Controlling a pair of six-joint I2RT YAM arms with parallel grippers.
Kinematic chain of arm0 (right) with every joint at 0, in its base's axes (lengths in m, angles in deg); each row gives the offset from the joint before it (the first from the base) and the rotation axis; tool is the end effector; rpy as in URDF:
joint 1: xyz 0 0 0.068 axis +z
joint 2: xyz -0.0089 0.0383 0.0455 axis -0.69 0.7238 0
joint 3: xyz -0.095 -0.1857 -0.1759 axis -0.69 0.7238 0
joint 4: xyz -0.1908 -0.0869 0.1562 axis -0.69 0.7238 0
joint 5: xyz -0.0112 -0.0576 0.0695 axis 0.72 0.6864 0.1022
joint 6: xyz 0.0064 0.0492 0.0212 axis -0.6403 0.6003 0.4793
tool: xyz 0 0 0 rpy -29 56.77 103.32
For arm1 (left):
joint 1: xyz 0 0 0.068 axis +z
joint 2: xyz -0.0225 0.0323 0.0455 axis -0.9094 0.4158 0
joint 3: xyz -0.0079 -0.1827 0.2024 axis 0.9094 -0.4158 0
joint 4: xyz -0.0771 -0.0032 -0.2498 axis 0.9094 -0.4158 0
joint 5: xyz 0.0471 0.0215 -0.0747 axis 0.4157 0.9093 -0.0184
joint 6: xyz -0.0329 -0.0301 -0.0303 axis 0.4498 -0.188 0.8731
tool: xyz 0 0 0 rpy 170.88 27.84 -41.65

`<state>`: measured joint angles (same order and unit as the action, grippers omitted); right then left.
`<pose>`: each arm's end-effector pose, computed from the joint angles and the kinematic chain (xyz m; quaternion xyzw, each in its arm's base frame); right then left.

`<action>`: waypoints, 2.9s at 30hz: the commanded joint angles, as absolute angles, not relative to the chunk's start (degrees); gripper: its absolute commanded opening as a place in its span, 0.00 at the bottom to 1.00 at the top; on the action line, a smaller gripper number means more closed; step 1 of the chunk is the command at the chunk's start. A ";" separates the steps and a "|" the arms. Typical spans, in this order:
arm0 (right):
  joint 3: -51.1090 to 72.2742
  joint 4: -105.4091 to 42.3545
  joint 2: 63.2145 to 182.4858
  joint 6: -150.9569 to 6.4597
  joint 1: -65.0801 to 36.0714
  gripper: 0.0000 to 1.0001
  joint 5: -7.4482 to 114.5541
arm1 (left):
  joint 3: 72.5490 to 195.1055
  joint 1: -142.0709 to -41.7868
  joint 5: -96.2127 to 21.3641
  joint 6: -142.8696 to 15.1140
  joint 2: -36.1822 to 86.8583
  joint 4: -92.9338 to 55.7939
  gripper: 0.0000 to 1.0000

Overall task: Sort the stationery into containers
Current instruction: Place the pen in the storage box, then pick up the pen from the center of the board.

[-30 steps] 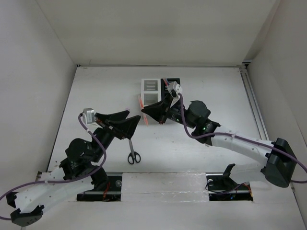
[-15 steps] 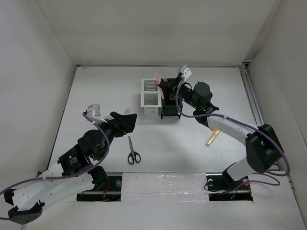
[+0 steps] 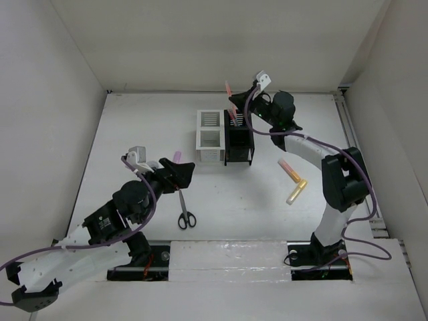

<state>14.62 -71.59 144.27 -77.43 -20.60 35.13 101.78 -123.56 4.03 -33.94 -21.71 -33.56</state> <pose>0.3832 0.1797 0.3126 -0.2859 0.5927 0.3015 0.6899 0.0795 -0.0908 0.3455 -0.0990 0.7060 -0.3811 0.5887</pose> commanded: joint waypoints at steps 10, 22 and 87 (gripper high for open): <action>12.03 -73.43 151.28 -79.59 -24.21 0.00 32.28 | 98.66 -123.88 -5.17 -40.13 -21.42 -23.49 1.00; 21.88 -84.59 151.28 -72.65 -24.73 0.17 33.33 | 100.33 -123.88 -2.44 -39.07 -17.55 -25.77 1.00; 39.38 -13.06 124.21 -56.74 -34.84 0.91 65.50 | 119.31 -123.35 4.85 -37.40 -10.42 -58.12 1.00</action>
